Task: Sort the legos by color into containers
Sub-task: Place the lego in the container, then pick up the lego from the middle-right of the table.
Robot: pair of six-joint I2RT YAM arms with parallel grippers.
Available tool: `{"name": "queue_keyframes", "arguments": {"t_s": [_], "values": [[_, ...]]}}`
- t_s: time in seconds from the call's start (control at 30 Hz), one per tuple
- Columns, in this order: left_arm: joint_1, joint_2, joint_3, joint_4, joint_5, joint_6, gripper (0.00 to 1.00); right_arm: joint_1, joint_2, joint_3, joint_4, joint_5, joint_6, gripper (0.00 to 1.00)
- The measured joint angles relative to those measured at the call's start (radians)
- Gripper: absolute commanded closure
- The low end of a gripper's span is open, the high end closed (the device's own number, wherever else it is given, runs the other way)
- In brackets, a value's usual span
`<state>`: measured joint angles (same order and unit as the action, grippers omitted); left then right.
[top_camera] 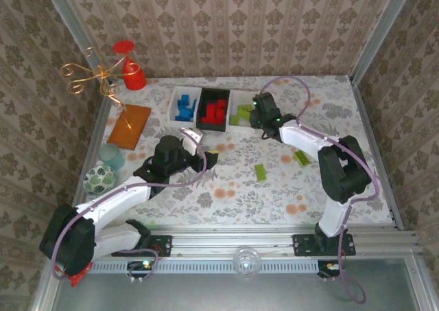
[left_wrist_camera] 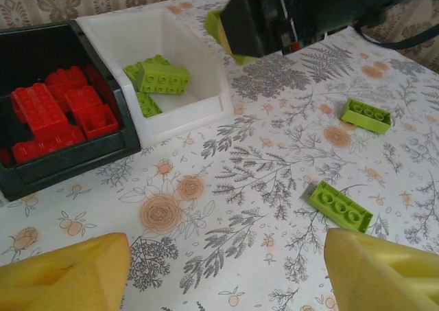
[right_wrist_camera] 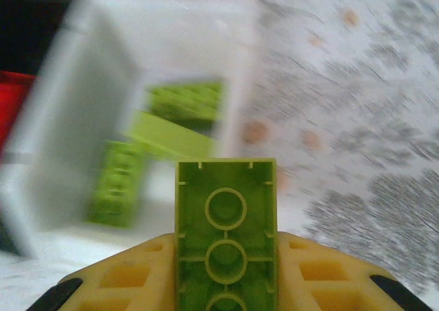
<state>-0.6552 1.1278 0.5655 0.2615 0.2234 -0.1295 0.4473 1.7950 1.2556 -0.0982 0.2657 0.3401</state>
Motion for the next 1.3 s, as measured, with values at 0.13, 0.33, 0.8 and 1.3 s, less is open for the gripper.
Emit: {"name": "queue_keyframes", "arguments": {"t_s": [0.13, 0.33, 0.8, 1.3], "values": [[0.0, -0.009, 0.0, 0.0, -0.008, 0.003, 0.24, 0.053, 0.045, 0.103, 0.001, -0.008, -0.013, 0.66], [0.0, -0.011, 0.0, 0.0, -0.011, 0.003, 0.24, 0.039, 0.208, 0.246, -0.021, -0.012, -0.027, 0.62], [0.0, -0.011, 0.0, -0.015, -0.012, 0.004, 0.24, 0.024, 0.05, 0.15, -0.094, -0.04, -0.052, 0.34], [-0.006, -0.011, 0.0, -0.027, 0.019, 0.003, 0.24, -0.286, -0.452, -0.472, -0.243, -0.037, 0.003, 0.17]]}}
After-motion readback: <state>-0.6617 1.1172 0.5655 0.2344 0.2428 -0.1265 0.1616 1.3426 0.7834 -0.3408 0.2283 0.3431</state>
